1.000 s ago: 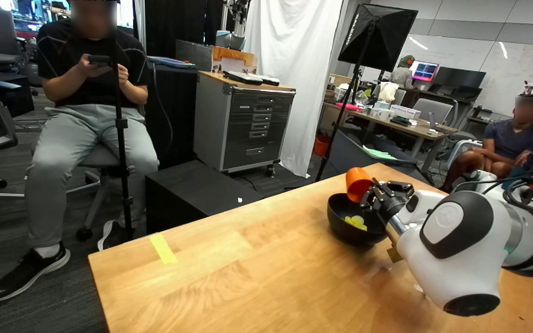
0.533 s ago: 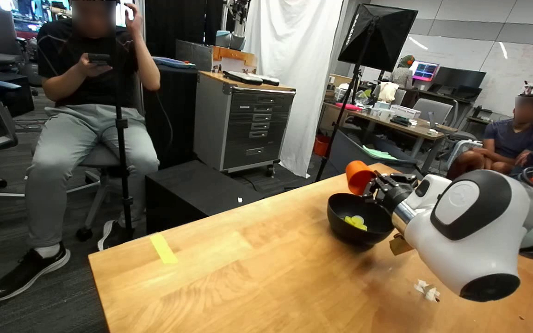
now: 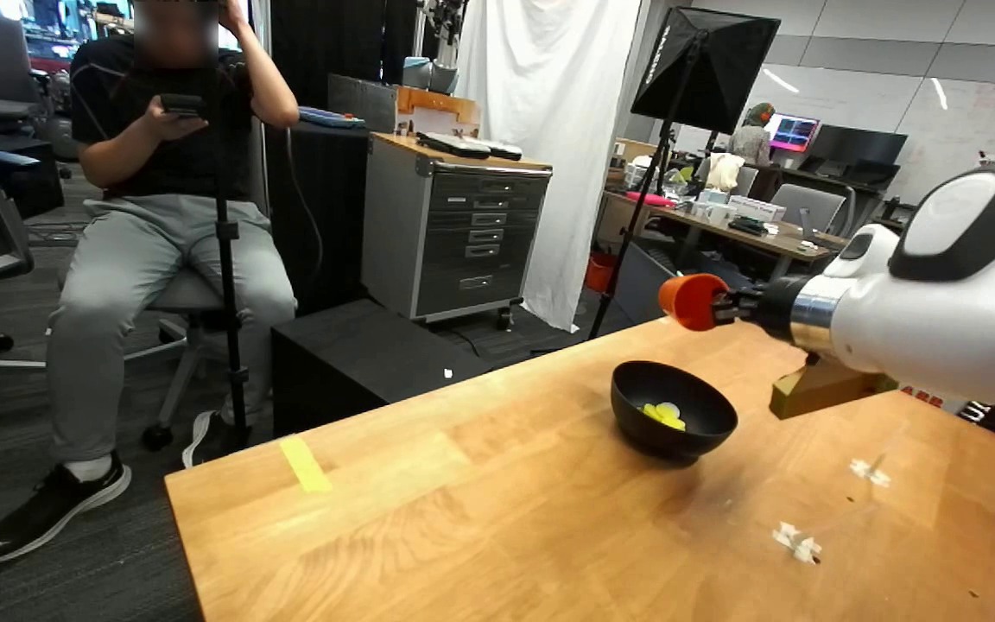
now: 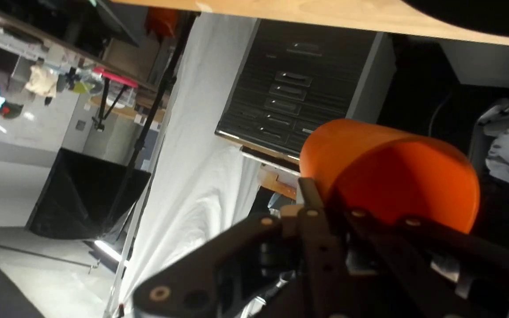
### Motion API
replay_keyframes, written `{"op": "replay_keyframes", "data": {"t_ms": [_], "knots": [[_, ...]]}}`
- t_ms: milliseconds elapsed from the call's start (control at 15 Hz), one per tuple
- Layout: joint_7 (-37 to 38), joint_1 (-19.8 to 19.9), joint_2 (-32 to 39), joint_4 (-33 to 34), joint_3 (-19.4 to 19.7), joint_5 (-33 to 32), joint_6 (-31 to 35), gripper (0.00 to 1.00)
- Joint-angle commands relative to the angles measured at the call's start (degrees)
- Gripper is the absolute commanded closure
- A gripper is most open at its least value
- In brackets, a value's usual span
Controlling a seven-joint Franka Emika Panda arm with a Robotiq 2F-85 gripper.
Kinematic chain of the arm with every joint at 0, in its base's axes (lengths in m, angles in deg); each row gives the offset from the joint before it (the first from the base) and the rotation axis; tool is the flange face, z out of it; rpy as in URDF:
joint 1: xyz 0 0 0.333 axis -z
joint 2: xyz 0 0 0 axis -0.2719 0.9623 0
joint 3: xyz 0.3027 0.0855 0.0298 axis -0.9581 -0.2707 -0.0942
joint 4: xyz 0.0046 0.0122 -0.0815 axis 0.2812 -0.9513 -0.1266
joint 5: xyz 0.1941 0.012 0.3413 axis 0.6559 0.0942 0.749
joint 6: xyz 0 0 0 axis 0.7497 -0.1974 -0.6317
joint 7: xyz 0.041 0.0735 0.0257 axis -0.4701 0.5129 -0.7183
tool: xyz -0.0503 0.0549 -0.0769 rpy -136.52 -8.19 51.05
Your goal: Pour the content of the orange cup in the black bowl
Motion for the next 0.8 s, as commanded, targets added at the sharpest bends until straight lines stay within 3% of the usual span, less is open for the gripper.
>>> {"op": "replay_keyframes", "data": {"t_ms": [0, 200, 400, 467, 733], "knots": [[0.40, 7.67, -8.60, -0.56, -2.58, 2.19, 16.31, 0.99], [-2.99, 12.07, -10.35, 3.09, -0.36, 6.80, 31.30, 0.99], [-12.53, 16.67, -10.17, 7.47, 3.76, 17.24, 45.17, 0.99], [-17.44, 13.65, -9.69, 8.58, 10.17, 22.20, 49.63, 0.99], [-35.45, 16.72, -3.65, 8.68, 19.91, 37.05, 64.51, 0.99]]}}
